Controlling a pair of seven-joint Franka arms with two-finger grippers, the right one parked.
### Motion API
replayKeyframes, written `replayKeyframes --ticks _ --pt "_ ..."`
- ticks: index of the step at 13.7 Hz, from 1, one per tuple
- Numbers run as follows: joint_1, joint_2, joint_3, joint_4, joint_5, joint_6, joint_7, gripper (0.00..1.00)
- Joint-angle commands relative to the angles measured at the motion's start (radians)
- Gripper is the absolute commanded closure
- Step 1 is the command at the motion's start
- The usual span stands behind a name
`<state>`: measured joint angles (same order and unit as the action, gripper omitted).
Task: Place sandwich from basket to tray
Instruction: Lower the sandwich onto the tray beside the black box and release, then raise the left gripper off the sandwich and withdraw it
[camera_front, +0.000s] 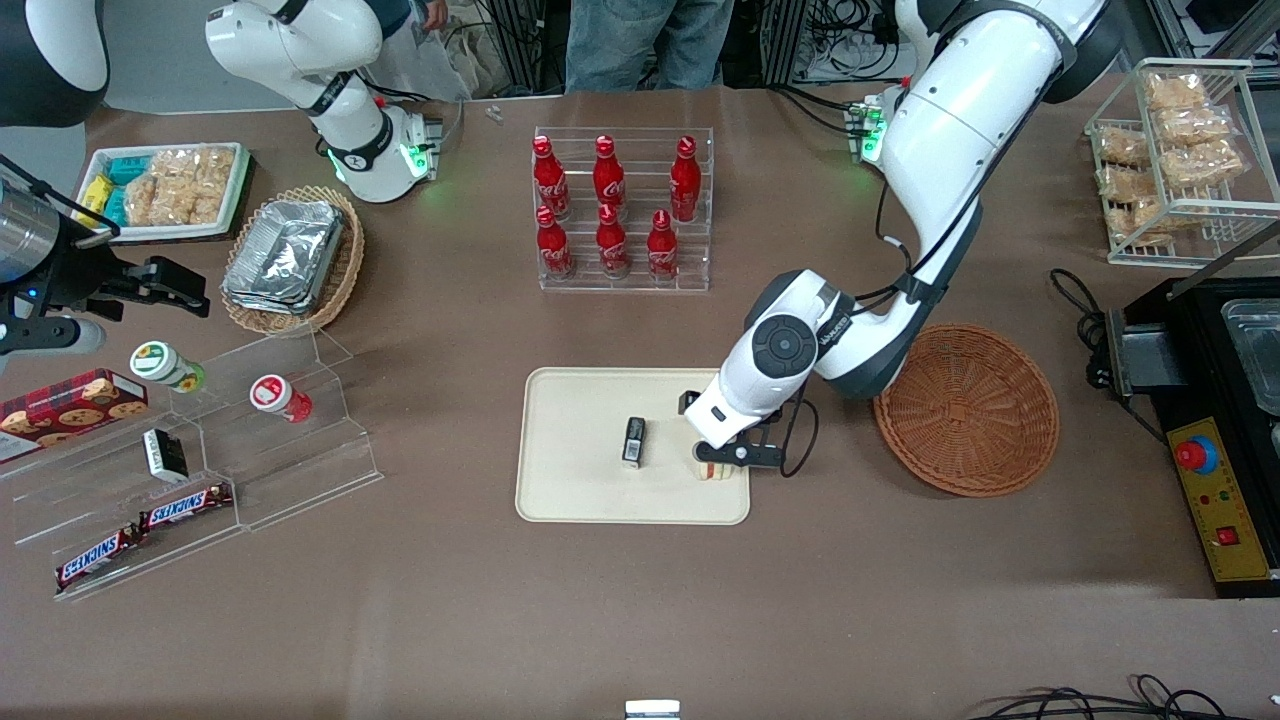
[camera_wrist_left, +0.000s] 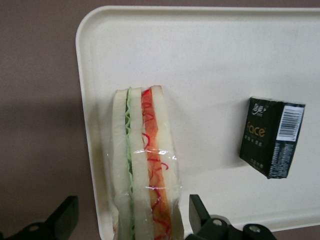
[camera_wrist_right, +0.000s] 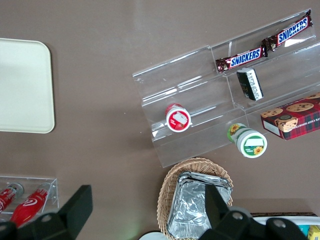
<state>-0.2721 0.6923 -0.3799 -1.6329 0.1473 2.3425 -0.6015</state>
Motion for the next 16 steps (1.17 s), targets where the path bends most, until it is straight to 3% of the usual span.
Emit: replayKeyframes --ticks 1,6,9,14,16 --pt "0.001 -0.057 0.004 0.027 -0.003 -0.002 -0.038 0.01" --pt "0.019 -0.132 0.003 0.186 -0.003 -0.182 -0.074 0.01" --pt "0.066 -0.192 -0.004 0.206 -0.006 -0.291 -0.066 0.01" --pt "0.166 -0.324 -0.001 0.211 -0.167 -0.458 0.086 0.01" --pt "0.224 -0.379 -0.001 0.211 -0.183 -0.547 0.146 0.01"
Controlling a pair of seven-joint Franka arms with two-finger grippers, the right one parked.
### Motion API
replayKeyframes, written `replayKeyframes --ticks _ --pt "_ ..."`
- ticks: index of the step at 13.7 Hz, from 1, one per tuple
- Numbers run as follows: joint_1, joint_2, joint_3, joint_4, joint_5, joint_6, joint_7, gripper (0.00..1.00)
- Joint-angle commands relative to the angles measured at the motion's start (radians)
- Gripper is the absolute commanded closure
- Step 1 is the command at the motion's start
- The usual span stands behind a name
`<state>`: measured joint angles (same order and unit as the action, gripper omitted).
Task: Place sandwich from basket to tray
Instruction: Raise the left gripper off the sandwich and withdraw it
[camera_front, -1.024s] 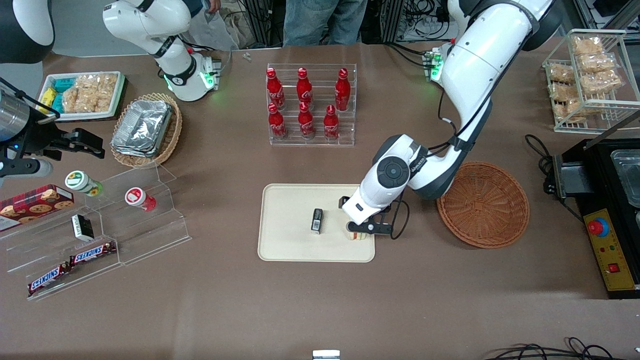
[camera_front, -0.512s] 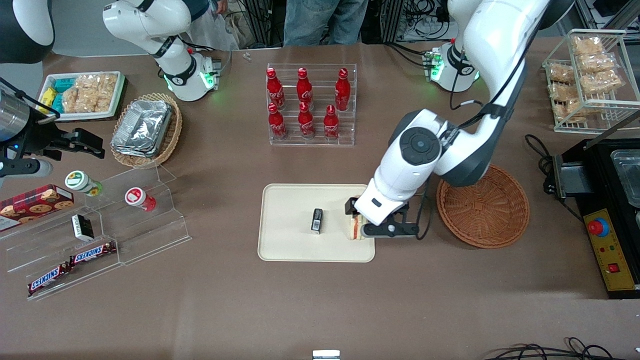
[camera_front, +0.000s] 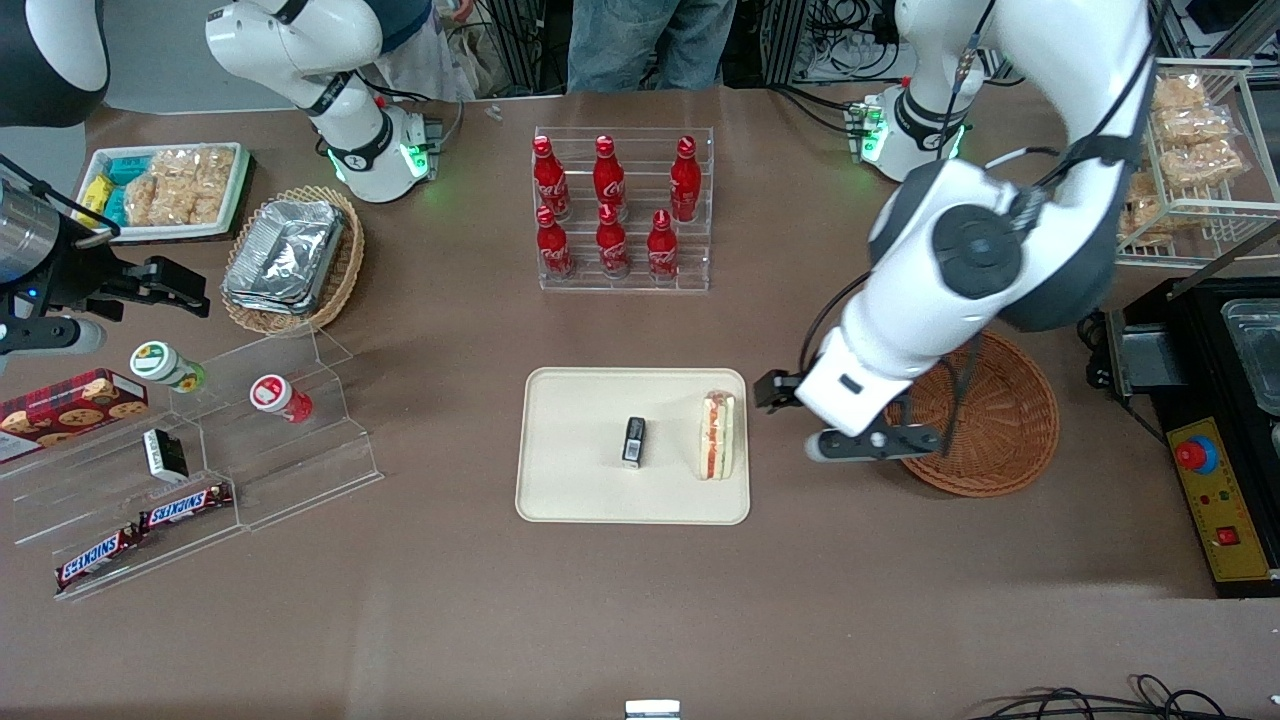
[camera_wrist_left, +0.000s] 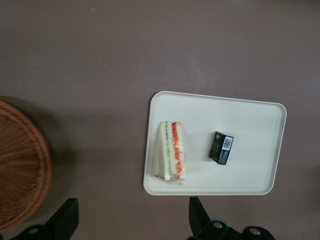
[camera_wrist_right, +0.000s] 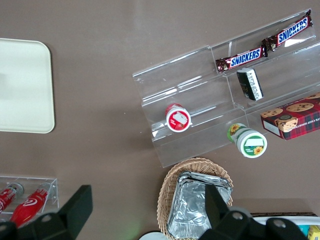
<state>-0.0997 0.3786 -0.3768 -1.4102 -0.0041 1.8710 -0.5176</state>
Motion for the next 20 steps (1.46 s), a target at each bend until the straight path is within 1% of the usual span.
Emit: replayKeyframes --ticks 1,4,6,8,10,11,13,14,16,18,19,20 --pt "0.075 -0.090 -0.004 -0.012 -0.031 -0.119 0.077 0.01" --pt "0.144 -0.165 -0.001 -0.013 -0.034 -0.254 0.152 0.01" --pt "0.185 -0.213 0.010 -0.013 -0.074 -0.327 0.227 0.01" --pt "0.176 -0.269 0.100 -0.026 -0.099 -0.357 0.240 0.01" --pt "0.170 -0.319 0.159 -0.042 -0.097 -0.383 0.266 0.01" --pt "0.157 -0.332 0.198 -0.042 -0.097 -0.410 0.307 0.01" --pt "0.103 -0.360 0.309 -0.042 -0.097 -0.447 0.385 0.01" --pt "0.089 -0.371 0.338 -0.044 -0.088 -0.457 0.389 0.01" --pt "0.087 -0.394 0.354 -0.067 -0.070 -0.467 0.396 0.01" --pt "0.081 -0.391 0.357 -0.067 -0.016 -0.466 0.398 0.01" --pt "0.060 -0.385 0.357 -0.066 0.013 -0.464 0.398 0.01" --pt "0.048 -0.376 0.352 -0.058 0.022 -0.458 0.396 0.01"
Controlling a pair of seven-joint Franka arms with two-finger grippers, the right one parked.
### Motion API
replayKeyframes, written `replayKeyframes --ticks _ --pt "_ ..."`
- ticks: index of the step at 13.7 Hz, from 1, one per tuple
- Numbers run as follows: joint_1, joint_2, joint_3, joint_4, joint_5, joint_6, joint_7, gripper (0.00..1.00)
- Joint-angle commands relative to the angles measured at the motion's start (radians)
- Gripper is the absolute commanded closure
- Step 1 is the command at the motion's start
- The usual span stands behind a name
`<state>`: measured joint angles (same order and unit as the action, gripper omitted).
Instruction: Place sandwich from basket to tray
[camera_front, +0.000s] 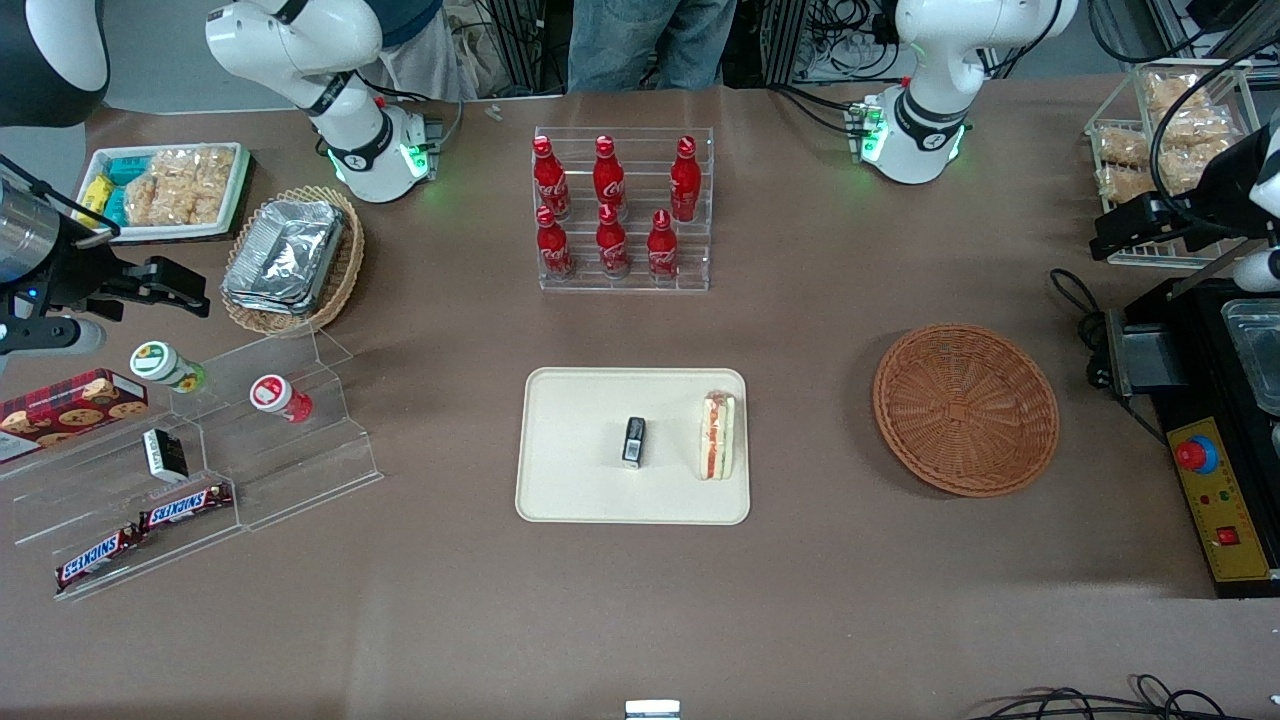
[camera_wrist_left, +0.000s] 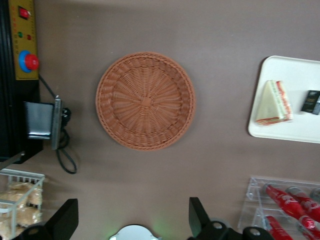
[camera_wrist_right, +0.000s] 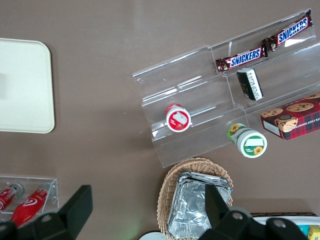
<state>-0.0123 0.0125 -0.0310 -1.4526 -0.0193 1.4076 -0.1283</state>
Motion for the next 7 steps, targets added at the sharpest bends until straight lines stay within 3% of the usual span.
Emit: replayKeyframes --ticks 1,5,7 --pt "-0.041 0.010 0.002 0.004 0.035 0.007 0.006 0.01" --pt "-0.041 0.052 -0.065 0.060 0.039 -0.010 0.001 0.01" --pt "-0.040 0.041 -0.125 0.051 0.079 -0.077 0.006 0.01"
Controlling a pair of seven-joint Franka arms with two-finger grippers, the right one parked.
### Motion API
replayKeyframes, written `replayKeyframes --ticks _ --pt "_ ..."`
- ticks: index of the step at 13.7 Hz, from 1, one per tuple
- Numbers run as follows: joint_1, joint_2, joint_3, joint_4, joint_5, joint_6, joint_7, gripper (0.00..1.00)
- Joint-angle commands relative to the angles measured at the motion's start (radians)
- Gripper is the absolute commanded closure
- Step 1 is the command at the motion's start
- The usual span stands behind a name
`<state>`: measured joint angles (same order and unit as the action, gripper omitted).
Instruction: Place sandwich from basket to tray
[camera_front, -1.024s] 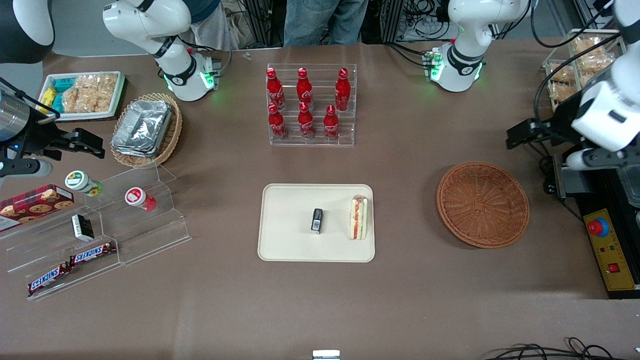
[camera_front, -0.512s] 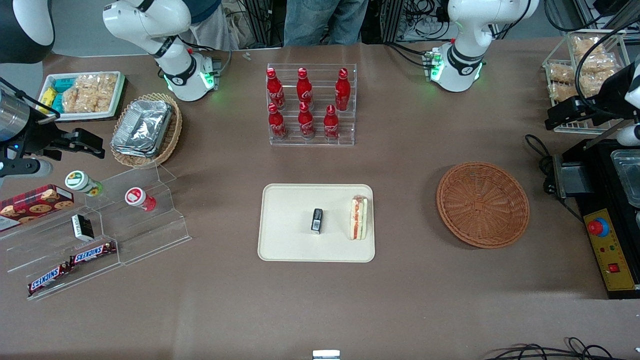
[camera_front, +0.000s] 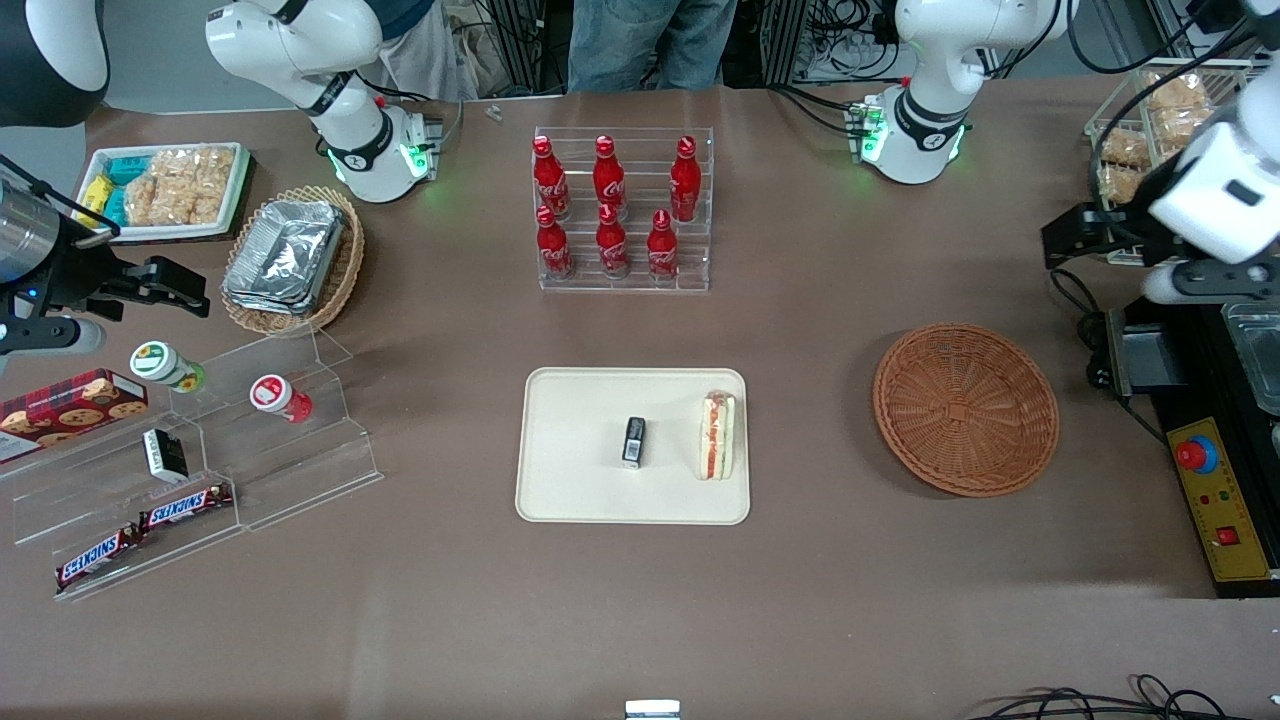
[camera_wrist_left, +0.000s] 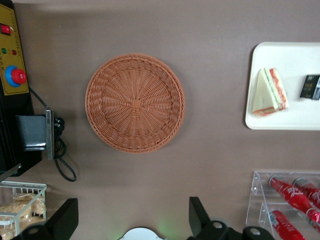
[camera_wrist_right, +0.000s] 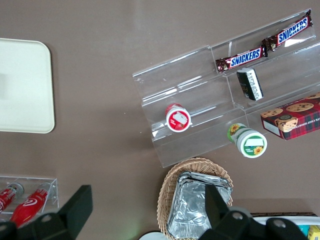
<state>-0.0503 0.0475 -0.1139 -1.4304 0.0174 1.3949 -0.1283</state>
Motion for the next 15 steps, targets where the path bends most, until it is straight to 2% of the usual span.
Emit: replayKeyframes --ticks 1,4,12,15 --pt "0.000 -0.011 -0.047 0.019 0.038 -0.079 0.006 0.01" --pt "0.010 -0.032 -0.037 0.015 -0.028 -0.073 0.006 0.01" --pt "0.009 -0.050 -0.036 0.018 0.010 -0.054 0.006 0.01" --pt "0.009 -0.156 -0.036 -0.123 0.010 0.031 0.004 0.01"
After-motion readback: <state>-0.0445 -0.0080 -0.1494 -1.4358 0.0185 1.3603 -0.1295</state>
